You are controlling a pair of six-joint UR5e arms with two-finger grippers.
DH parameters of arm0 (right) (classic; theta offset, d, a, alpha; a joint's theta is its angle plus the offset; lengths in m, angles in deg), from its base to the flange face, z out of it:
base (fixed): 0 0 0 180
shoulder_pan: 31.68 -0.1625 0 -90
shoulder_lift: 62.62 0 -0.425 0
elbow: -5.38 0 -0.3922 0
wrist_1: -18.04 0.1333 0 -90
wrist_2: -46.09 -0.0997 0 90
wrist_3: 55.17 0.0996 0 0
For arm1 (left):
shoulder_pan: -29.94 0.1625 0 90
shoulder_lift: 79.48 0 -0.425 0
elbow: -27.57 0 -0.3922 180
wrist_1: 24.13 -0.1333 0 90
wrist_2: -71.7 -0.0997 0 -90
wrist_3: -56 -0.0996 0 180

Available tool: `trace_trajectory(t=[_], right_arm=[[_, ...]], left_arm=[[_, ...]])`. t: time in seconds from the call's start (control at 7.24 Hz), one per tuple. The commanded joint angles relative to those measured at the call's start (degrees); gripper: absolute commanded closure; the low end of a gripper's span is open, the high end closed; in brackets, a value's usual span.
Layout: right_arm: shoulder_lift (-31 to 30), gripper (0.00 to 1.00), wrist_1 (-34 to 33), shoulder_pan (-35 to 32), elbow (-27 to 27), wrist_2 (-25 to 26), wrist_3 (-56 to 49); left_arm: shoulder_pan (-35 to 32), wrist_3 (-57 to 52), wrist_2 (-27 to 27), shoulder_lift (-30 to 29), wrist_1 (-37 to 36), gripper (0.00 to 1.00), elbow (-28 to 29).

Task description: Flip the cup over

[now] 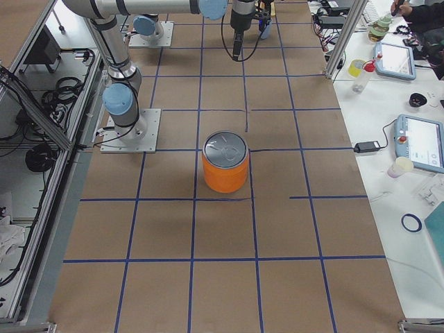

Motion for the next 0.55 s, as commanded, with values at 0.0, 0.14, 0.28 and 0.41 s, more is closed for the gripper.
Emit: trace_trajectory(t=[0.0, 0.14, 0.28, 0.41], right_arm=[[0.06, 0.00, -0.28, 0.09, -0.11, 0.02, -0.16], [-0.02, 0.00, 0.06, 0.00, 0.32, 0.02, 0.02], [-0.11, 0.00, 0.15, 0.00, -0.20, 0.02, -0.07], [-0.55, 0.00, 0.50, 0.00, -0.64, 0.72, -0.24]], left_arm=[[-0.55, 0.50, -0.01, 7.54, 10.95, 0.00, 0.57], [-1.25, 1.46, 0.68, 12.19, 17.63, 0.00, 1.27], [-2.74, 1.47, 0.60, 16.94, 20.65, 0.00, 1.36], [-4.49, 1.56, 0.52, 21.68, 24.08, 0.00, 1.36]])
